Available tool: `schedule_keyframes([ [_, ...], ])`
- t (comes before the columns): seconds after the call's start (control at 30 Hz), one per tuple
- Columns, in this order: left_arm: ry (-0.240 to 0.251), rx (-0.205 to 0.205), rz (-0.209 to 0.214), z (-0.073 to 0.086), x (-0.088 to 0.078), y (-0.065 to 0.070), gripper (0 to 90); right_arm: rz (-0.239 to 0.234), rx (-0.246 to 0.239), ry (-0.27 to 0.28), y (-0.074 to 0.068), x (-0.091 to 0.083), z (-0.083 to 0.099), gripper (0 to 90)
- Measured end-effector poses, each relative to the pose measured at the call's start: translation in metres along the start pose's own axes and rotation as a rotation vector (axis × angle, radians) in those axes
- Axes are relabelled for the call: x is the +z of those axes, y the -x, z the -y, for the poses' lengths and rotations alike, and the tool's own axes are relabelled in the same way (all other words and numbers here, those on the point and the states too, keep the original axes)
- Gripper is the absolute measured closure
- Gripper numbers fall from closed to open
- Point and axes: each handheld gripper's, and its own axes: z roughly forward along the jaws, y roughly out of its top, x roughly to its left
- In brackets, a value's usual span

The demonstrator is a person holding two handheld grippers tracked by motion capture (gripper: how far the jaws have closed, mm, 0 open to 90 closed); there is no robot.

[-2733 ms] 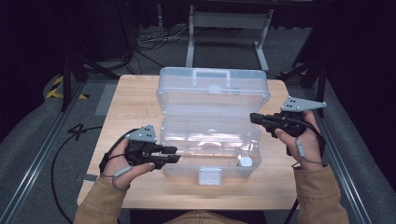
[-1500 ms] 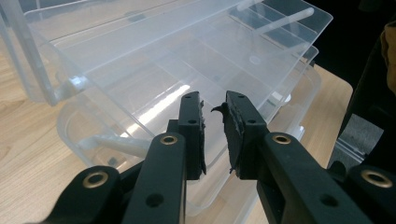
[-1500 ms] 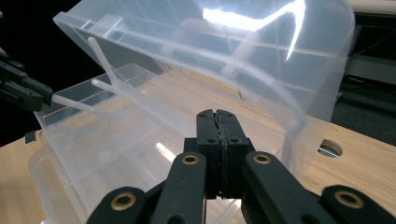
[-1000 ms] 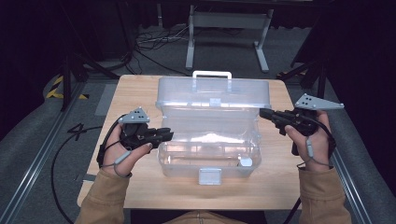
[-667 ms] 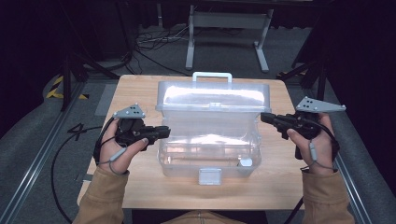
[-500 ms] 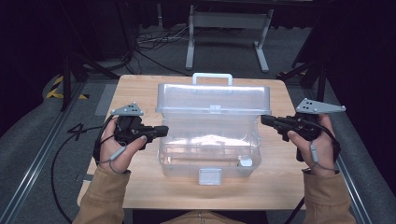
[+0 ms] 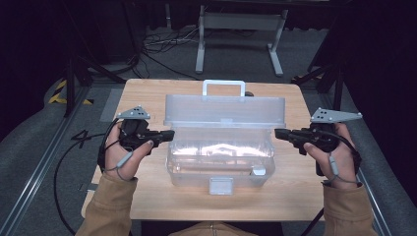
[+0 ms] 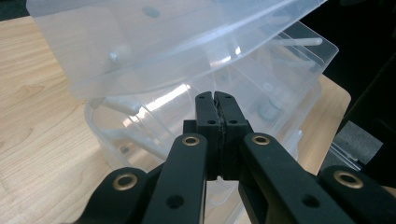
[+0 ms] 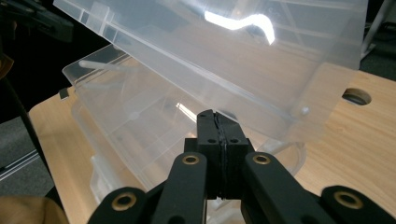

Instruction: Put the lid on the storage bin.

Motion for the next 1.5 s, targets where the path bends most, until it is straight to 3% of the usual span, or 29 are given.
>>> schedule_keyframes([
  [0.73, -0.084, 0.010, -0.014, 0.0004, -0.0028, 0.0031, 89.8, -0.033, -0.009, -0.140, -0.0064, 0.0019, 0.0033, 89.9],
  [1.5, -0.225, 0.033, -0.026, 0.0051, 0.0012, 0.0061, 89.8, -0.043, -0.013, -0.306, -0.0071, 0.0092, 0.0087, 89.9],
])
